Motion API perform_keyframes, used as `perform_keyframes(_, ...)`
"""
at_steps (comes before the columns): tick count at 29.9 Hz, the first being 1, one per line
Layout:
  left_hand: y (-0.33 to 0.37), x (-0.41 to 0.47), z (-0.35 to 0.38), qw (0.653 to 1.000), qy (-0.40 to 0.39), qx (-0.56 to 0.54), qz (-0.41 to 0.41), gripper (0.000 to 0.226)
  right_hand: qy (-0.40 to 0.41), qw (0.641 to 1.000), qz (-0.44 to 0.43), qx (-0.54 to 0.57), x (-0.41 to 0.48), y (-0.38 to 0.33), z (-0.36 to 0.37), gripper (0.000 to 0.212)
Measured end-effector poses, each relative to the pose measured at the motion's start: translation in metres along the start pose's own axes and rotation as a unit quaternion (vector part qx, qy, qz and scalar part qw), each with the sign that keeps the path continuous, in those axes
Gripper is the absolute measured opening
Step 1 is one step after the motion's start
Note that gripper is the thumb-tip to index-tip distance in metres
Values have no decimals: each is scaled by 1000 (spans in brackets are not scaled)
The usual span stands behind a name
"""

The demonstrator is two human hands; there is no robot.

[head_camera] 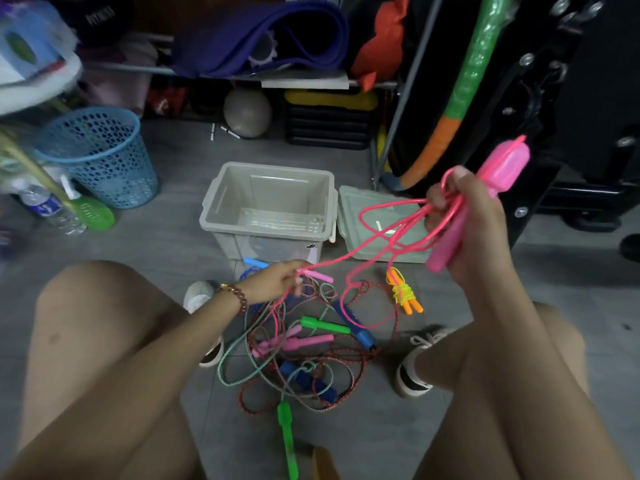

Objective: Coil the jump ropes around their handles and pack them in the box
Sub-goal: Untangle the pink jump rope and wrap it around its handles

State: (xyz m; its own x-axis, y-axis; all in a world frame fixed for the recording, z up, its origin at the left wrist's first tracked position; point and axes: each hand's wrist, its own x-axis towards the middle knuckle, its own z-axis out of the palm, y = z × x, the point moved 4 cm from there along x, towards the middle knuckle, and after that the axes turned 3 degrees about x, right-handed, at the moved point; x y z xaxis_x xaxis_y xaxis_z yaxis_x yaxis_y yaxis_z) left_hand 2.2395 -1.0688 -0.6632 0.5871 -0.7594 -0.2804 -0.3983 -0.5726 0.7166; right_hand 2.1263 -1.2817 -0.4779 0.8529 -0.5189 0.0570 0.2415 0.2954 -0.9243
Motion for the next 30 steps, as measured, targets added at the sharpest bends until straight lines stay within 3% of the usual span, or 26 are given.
perform_keyframes(4,22,-2,-27,992,114,-48,18,33,30,960,-79,-266,2,4,-11,19)
perform_keyframes(8,63,-9,-45,972,186,-98,107,15,-63,892,-86,-439,-4,22,1,43)
perform_keyframes(10,84,-14,-48,963,194,-115,146,15,-119,869,-56,-478,-10,34,11,19)
perform_keyframes(14,110,-25,-53,957,209,-102,172,16,-218,893,33,-393,-23,60,26,27)
perform_keyframes(17,117,-31,-60,953,239,-74,169,13,-212,929,62,-297,-23,63,31,26)
perform_keyframes(20,121,-34,-64,946,248,-125,169,23,-191,956,39,-218,-22,54,34,35)
perform_keyframes(23,120,-31,-60,945,185,-200,180,16,-201,964,16,-173,-22,48,36,11)
perform_keyframes(25,116,-27,-51,954,99,-213,186,14,-183,970,-6,-157,-22,41,35,11)
perform_keyframes(27,109,-23,-37,962,28,-196,186,5,-148,980,-2,-132,-20,37,31,11)
perform_keyframes(30,81,-14,-18,984,-17,-120,127,5,-70,992,17,-99,-13,34,19,7)
